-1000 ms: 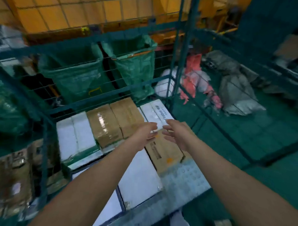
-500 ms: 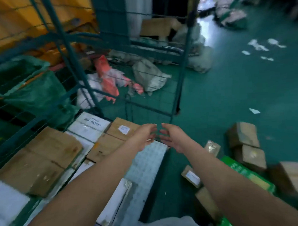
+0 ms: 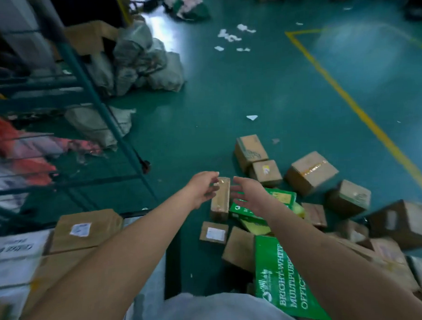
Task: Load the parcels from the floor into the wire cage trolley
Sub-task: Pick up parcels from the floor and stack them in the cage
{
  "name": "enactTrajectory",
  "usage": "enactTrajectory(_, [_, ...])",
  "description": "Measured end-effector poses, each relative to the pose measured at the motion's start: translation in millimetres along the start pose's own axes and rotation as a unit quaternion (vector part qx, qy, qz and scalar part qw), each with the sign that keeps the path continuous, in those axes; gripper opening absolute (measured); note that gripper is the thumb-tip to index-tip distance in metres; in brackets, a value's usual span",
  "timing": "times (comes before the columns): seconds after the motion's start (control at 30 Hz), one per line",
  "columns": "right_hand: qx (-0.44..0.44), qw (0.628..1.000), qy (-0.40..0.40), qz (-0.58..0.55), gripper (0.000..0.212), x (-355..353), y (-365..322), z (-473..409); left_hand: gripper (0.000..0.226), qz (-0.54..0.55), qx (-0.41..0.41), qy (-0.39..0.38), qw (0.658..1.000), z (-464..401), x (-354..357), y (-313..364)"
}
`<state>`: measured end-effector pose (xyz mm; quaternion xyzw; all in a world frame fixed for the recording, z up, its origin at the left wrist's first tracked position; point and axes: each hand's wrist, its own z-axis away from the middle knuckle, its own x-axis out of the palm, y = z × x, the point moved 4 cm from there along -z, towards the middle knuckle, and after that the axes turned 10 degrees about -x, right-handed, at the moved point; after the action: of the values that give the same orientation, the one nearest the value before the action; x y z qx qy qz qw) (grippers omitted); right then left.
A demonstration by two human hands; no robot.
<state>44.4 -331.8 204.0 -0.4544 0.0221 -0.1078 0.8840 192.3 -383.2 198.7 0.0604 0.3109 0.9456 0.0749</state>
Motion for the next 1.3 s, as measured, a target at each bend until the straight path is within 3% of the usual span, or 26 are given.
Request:
enactTrajectory(0.07, [0.006,1.0,0.02,-0.014,0.016,-31.6,-0.6,-2.0,0.006,-0.023,-0.007,-0.015,1.0,-10.5,27.9,6.2])
enactTrajectory(0.2, [0.017,0.996,0.077,-0.05,0.034,-79.8,5.8,-16.8,0.008,-0.069,-0.027,-0.041,0.996,-33.8,65.5,14.0])
enactTrajectory(0.33, [0.038,0.991,0.109,-0.072,0.035,-96.0,4.3,-38.2,0.011,-0.105,-0.038,-0.052,0.992,-58.5,79.5,32.8])
enactTrajectory(0.67, [0.05,0.97,0.199,-0.13,0.035,-68.3,-38.4,-130.1,0.009,-0.171,-0.051,-0.087,0.98,-150.9,51.8,136.9])
enactTrajectory(0.93, [0.048,0.965,0.206,-0.153,0.03,-30.4,-91.9,-196.2,0.009,-0.212,-0.063,-0.076,0.972,-215.1,19.6,226.7])
enactTrajectory(1.2, [0.039,0.958,0.226,-0.172,0.026,-61.8,-104.5,-238.0,0.018,-0.251,-0.057,-0.092,0.962,-236.0,57.6,263.7])
enactTrajectory(1.3, [0.023,0.959,0.229,-0.166,0.026,-81.2,-121.6,-251.4,0.007,-0.256,-0.037,-0.097,0.961,-235.2,81.4,286.9])
